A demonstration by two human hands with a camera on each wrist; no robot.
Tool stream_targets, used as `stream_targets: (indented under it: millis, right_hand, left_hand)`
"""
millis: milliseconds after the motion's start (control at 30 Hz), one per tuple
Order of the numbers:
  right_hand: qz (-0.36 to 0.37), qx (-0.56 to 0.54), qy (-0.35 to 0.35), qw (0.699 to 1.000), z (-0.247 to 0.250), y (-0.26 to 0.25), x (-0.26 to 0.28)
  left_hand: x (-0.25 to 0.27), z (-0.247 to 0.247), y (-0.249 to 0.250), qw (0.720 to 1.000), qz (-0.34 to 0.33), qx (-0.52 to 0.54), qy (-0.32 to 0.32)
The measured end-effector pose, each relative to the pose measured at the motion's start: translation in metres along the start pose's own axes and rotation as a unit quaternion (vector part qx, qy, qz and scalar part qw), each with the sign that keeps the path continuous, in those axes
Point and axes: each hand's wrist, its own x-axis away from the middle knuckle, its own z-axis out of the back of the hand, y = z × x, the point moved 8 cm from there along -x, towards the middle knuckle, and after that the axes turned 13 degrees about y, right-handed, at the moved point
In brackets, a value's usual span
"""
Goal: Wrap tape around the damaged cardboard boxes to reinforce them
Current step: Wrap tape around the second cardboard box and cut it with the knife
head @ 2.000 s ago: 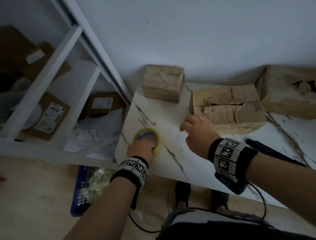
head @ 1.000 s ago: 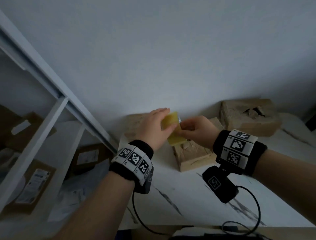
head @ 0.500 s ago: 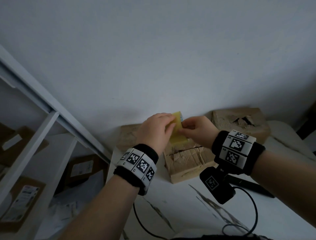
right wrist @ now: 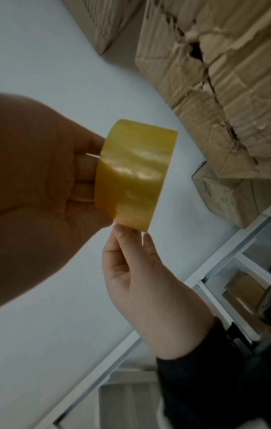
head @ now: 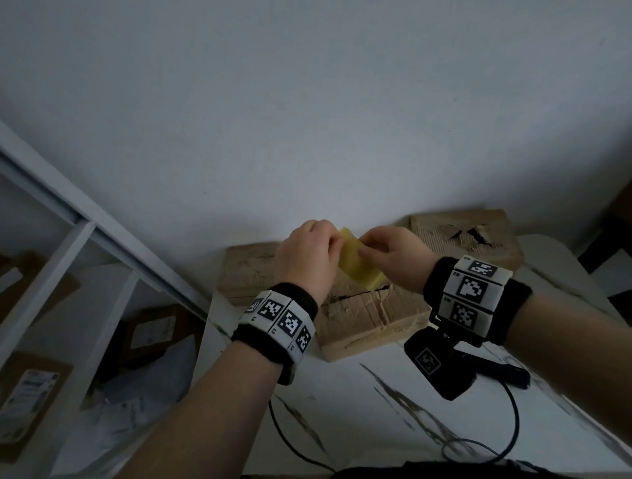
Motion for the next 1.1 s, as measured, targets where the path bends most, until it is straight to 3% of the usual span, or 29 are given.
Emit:
stream_targets:
  millis: [133, 300, 500, 700, 900, 1000, 1100]
  right_hand:
    - [0.017, 0.079, -0.003, 0.997, 0.004, 0.004, 0.002]
    - [0.014, 0.149, -0.003, 0.989, 0.010, 0.014, -0.001]
    - [-0.036, 0.188, -0.019, 0.981, 0.021, 0.033, 0.003]
    - [-0.064, 0.147, -0.061, 0.985, 0.021, 0.043, 0.020]
    - [-0.133, 0.122, -0.044, 0.983, 0.019, 0.068, 0.046]
    - [-0.166, 0.122, -0.051, 0.977, 0.018, 0.083, 0.061]
    - [-0.185, 0.143, -0.037, 0.972, 0.019, 0.090, 0.069]
  left_hand:
    - [0.007, -0.017, -0.006, 0.994, 0.084, 0.042, -0.055]
    - [0.011, -0.029, -0.009, 0.981, 0.149, 0.102, -0.072]
    - [0.008, -0.036, -0.005, 0.979, 0.138, 0.117, -0.094]
    - [0.014, -0.051, 0.001, 0.977, 0.104, 0.099, -0.155]
    - [0.021, -0.065, -0.013, 0.963, 0.115, 0.160, -0.183]
    - [0.034, -0.084, -0.045, 0.967, 0.100, 0.054, -0.228]
    - [0.066, -0.108, -0.074, 0.935, 0.074, -0.094, -0.335]
